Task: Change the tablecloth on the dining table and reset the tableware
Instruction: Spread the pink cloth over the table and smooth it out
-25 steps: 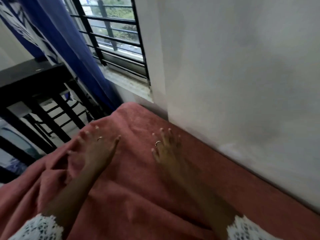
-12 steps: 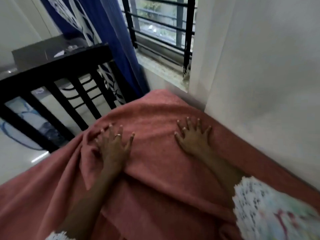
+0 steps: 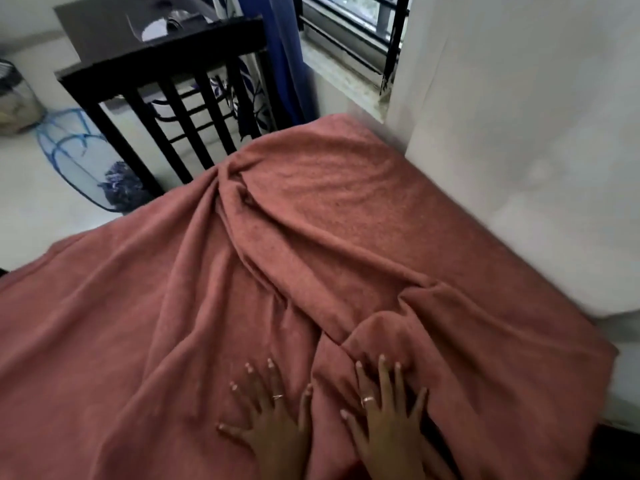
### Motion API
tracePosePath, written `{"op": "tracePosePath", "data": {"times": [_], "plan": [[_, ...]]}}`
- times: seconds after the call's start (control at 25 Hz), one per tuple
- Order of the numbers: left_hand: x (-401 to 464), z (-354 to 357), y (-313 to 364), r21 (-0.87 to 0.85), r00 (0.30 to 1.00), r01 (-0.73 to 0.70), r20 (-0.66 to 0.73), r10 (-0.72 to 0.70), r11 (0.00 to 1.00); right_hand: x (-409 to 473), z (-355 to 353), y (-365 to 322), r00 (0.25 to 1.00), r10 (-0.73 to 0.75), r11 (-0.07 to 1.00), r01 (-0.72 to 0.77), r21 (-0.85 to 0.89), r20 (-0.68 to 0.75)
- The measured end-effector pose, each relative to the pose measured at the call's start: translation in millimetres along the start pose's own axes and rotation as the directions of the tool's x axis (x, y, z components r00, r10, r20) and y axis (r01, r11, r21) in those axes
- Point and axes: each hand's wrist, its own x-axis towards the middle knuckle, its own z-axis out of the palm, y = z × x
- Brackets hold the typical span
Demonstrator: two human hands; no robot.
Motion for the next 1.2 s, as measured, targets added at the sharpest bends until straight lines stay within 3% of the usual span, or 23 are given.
{"op": "tracePosePath", "data": {"times": [0.16,0.32,0.4,0.48,0.56,0.68,0.76,0.84,0.88,0.92,0.96,1.0,1.08,1.16,1.2], "plan": [[-32.6,-11.0,-67.1,0.071,0.999,-0.032,-0.011,0.033,0.997,-68.4,18.3,-26.1,0.989,0.016,1.000,-0.013,-0.022,0.144],[-41.3,-34.9,-142.9,0.057,0.998,0.018,-0.057,-0.015,0.998,-92.4,-25.2,-55.8,0.963,-0.184,0.971,0.147,0.188,0.196],[-41.4,-43.4,-155.0,0.036,0.994,-0.010,-0.108,0.014,0.999,-83.3,-43.2,-38.3,0.983,-0.102,0.942,0.046,0.333,0.151],[-50.5,-41.1,-134.6,-0.072,0.987,-0.037,-0.158,0.026,0.997,-81.2,-41.0,-19.5,0.966,0.079,0.958,-0.142,0.248,0.246],[-76.4,-26.1,-112.2,-0.118,0.996,0.023,-0.088,-0.034,0.993,-103.8,-19.4,-10.8,0.949,0.111,0.990,-0.130,0.047,0.297],[-99.4,2.1,-138.1,0.095,0.992,-0.060,-0.109,0.070,0.994,-133.7,-2.8,15.2,0.942,0.015,1.000,-0.010,-0.016,0.335],[-93.7,-5.3,-171.3,0.137,0.986,-0.116,-0.103,0.130,0.984,-123.3,-8.5,32.4,0.931,0.123,0.992,-0.114,-0.046,0.343],[-87.9,-18.4,-190.8,0.175,0.923,-0.341,-0.126,0.364,0.924,-113.7,-19.8,22.2,0.927,0.220,0.974,-0.226,-0.017,0.302],[-92.2,-24.4,-197.7,0.227,0.832,-0.493,-0.158,0.531,0.840,-118.8,-23.4,2.1,0.961,0.174,0.983,-0.184,0.027,0.217],[-102.0,-30.0,-203.2,0.277,0.727,-0.604,-0.193,0.659,0.748,-131.8,-22.2,-23.3,0.992,0.032,0.996,-0.042,0.082,0.123],[-117.5,-34.4,-209.2,0.304,0.668,-0.638,-0.238,0.705,0.708,-152.6,-21.1,-52.1,0.980,-0.169,0.977,0.153,0.148,0.106],[-135.6,-35.2,-219.1,0.290,0.680,-0.596,-0.315,0.663,0.749,-176.8,-16.9,-82.0,0.927,-0.357,0.923,0.331,0.197,0.117],[-172.2,-33.4,-254.3,0.108,0.836,-0.288,-0.456,0.305,0.952,-223.5,-0.8,-134.3,0.825,-0.538,0.840,0.507,0.193,0.175],[-199.2,-26.6,-299.3,-0.081,0.910,0.066,-0.404,-0.093,0.995,-250.8,8.6,-167.0,0.812,-0.506,0.862,0.484,0.150,0.290],[-213.0,-20.5,-326.8,-0.100,0.915,0.176,-0.351,-0.200,0.979,-259.6,9.1,-182.3,0.836,-0.473,0.881,0.456,0.126,0.278]]}}
